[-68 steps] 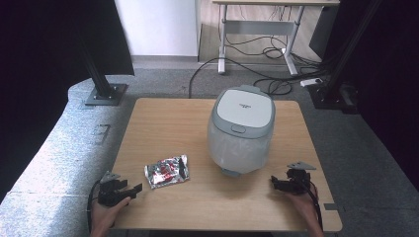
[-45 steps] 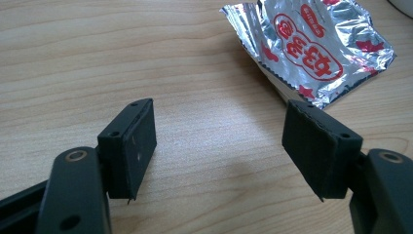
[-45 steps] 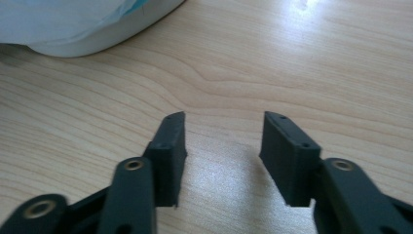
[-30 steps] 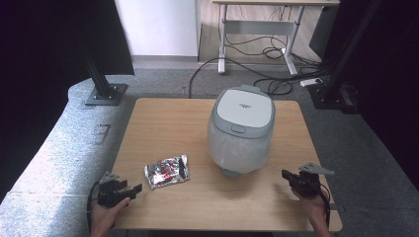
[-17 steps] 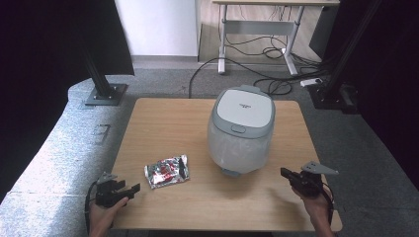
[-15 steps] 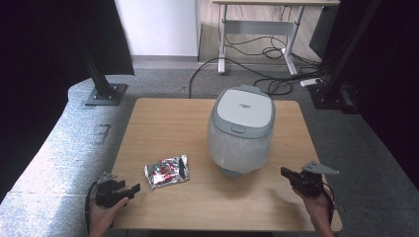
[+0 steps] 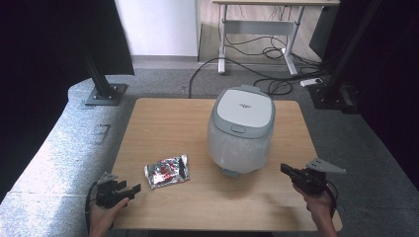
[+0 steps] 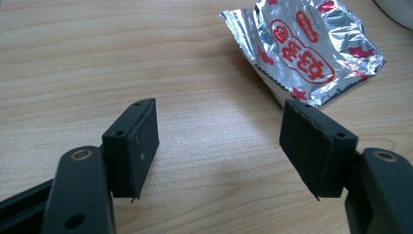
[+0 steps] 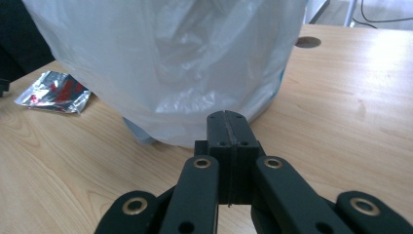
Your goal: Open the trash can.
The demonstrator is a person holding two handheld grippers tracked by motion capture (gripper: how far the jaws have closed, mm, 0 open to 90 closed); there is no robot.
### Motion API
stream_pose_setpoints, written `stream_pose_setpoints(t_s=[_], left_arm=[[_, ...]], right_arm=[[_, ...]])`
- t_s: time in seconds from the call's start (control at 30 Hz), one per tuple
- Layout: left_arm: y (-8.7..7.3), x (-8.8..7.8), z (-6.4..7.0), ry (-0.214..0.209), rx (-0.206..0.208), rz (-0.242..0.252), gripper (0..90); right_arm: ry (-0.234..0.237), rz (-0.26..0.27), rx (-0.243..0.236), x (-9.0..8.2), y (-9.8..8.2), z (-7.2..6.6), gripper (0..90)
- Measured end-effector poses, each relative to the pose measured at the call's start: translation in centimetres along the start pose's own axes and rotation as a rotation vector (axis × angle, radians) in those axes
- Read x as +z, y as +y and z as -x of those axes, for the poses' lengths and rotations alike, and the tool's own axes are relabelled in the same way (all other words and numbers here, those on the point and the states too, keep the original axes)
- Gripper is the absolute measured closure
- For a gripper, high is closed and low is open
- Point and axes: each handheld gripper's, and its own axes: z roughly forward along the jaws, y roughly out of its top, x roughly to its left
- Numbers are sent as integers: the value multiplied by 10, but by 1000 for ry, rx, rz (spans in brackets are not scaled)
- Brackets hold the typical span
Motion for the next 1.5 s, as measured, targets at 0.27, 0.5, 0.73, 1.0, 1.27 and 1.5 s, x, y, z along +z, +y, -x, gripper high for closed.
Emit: stream_pose_setpoints(t_s=[0.27, 0.5, 0.73, 1.0, 1.27, 1.5], left_arm=[[0, -1, 0, -4, 0, 2, 313], [0, -2, 1, -10, 3, 3, 334], [0, -2, 0, -11, -4, 7, 334], [0, -2, 0, -12, 2, -2, 333], [-1, -1, 1, -11, -1, -6, 333], [-1, -1, 1, -12, 0, -7, 333]], right_arm=[[59, 41, -6, -6, 24, -6, 895], [93, 68, -53, -13, 49, -18, 895], [127, 104, -54, -19, 78, -24, 895], [150, 121, -62, -22, 96, -29, 895], [181, 132, -54, -18, 109, -35, 895], [192, 139, -65, -15, 122, -41, 895]])
